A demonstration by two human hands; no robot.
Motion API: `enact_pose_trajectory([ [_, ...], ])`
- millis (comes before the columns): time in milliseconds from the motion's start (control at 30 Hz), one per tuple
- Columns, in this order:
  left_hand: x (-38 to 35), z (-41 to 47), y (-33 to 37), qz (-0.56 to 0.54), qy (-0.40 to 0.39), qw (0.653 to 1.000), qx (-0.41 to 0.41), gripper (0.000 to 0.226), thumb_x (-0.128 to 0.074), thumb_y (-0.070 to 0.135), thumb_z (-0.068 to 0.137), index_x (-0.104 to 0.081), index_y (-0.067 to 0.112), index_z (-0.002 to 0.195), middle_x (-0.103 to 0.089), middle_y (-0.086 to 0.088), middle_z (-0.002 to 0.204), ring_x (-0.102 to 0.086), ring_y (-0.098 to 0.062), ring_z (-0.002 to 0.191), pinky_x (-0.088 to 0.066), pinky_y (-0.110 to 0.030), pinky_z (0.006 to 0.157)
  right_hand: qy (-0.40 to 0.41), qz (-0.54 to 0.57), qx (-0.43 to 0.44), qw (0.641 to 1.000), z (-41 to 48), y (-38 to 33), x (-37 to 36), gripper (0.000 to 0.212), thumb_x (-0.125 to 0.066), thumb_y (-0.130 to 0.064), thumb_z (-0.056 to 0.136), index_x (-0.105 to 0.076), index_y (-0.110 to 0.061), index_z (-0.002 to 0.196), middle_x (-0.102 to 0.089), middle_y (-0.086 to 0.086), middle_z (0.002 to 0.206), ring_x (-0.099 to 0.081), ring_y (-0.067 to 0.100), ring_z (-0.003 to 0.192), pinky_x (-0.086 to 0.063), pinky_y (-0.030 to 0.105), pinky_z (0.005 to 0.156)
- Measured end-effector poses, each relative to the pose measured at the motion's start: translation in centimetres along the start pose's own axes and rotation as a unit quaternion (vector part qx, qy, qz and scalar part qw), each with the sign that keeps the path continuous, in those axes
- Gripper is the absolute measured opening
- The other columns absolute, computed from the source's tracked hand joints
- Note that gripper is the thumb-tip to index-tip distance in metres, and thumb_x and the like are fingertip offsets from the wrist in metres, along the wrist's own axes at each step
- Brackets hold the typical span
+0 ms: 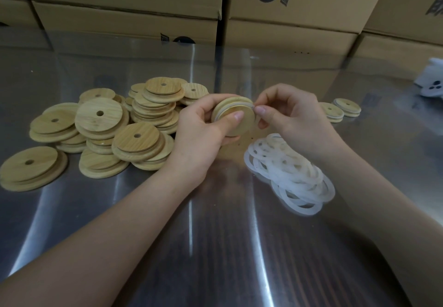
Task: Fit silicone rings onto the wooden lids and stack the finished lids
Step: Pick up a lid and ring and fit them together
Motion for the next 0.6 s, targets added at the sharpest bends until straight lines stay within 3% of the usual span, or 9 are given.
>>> enact_pose_trajectory([
  [200,0.01,-0.02,0.06,0.005,0.017,1.000,0.000,0.020,-0.068,0.005,0.088,-0.070,0.024,0.095,-0.074,-0.004,0.100,-0.072,-0.017,0.095,-0.061,-0.037,0.076,0.027,-0.021,0.031,0.999,-0.11,-0.41,0.12,0.024,-0.064,-0.003,0.090,-0.059,-0.024,0.079,-0.063,0.000,0.082,-0.064,0.020,0.071,-0.054,0.033,0.071],
  [400,0.03,-0.01,0.06,0.013,0.030,0.999,-0.002,0.020,-0.069,0.006,0.088,-0.069,0.025,0.096,-0.074,-0.004,0.100,-0.072,-0.017,0.095,-0.062,-0.035,0.074,0.041,-0.007,0.035,0.999,-0.27,-0.22,0.01,0.024,-0.062,-0.002,0.090,-0.057,-0.022,0.079,-0.059,-0.012,0.064,-0.060,0.014,0.059,-0.053,0.034,0.063],
  [600,0.09,0.07,0.11,0.022,0.039,0.999,-0.009,0.021,-0.069,0.007,0.088,-0.069,0.027,0.092,-0.074,-0.001,0.095,-0.072,-0.015,0.090,-0.061,-0.031,0.069,0.021,0.024,0.008,0.999,-0.06,0.28,-0.15,0.023,-0.060,-0.002,0.092,-0.055,-0.021,0.080,-0.059,-0.016,0.060,-0.055,0.010,0.051,-0.049,0.032,0.055],
])
Point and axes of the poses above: each hand's wrist, its own z-axis towards the middle knuckle, its own x-axis out of the back of the hand, y = z × x, the point moved 7 cm from there along z, towards the middle knuckle
